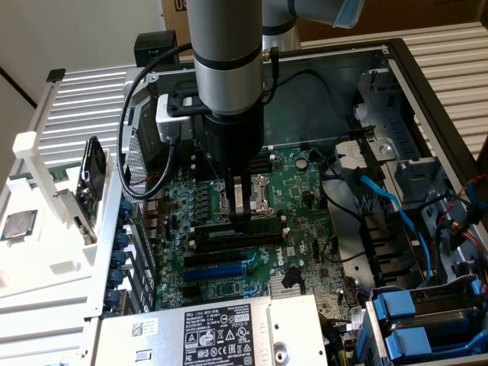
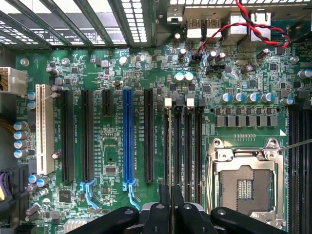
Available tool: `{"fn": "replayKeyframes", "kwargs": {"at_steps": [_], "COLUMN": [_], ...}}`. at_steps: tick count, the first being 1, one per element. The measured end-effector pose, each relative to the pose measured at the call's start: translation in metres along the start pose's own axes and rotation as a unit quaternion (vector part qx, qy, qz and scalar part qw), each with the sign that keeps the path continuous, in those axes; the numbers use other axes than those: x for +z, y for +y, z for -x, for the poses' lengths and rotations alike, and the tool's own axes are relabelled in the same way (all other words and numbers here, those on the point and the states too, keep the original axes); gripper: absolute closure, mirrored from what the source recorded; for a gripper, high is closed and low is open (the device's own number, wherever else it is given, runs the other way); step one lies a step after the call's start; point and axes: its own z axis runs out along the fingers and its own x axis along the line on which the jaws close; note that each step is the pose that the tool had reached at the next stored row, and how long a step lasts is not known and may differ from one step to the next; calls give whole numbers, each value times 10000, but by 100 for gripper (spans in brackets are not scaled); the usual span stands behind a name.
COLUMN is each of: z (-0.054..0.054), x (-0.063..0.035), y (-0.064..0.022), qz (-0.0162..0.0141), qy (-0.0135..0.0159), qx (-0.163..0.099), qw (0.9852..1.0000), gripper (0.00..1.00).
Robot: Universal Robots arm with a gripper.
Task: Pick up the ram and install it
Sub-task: 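Insert the ram into the slot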
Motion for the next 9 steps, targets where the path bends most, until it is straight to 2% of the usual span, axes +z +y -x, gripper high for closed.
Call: {"fn": "replayKeyframes", "kwargs": {"at_steps": [9], "z": [1], "x": [-4], "y": [6], "qz": [-9], "qy": [0], "qx": [-1], "qw": [10000], "gripper": [87]}}
